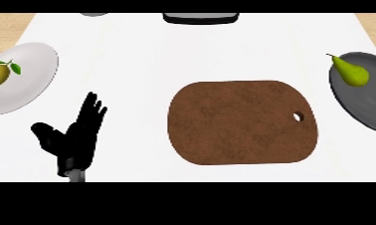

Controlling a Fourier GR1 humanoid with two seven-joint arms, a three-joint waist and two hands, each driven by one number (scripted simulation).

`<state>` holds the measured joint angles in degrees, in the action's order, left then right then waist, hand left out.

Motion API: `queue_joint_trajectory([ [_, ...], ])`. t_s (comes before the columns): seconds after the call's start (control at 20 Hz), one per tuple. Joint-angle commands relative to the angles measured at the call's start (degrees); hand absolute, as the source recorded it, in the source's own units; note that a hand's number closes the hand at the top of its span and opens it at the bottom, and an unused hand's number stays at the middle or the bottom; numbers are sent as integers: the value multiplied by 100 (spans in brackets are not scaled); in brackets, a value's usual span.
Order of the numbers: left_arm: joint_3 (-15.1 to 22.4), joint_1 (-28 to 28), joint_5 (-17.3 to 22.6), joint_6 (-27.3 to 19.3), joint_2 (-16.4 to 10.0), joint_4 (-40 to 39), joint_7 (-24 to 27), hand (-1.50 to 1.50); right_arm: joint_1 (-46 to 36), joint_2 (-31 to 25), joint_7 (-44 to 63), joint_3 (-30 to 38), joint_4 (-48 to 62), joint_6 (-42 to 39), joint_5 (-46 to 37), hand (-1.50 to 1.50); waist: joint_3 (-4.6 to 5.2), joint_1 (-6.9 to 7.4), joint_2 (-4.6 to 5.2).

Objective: Pick the pear from the cutting board and place it in the pan

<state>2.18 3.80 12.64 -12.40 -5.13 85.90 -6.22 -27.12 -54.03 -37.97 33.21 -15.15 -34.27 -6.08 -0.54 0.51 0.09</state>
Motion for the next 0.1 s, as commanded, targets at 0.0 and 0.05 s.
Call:
queue_joint_trajectory([
  [0.0,-196,38,87,138,-53,-594,149,0,380,-73,-799,20,-64,-1029,126,-150,38,-57,23],
  [0.05,-67,28,19,64,-49,-307,-85,0,424,20,-847,2,-63,-863,118,-150,31,-14,24],
])
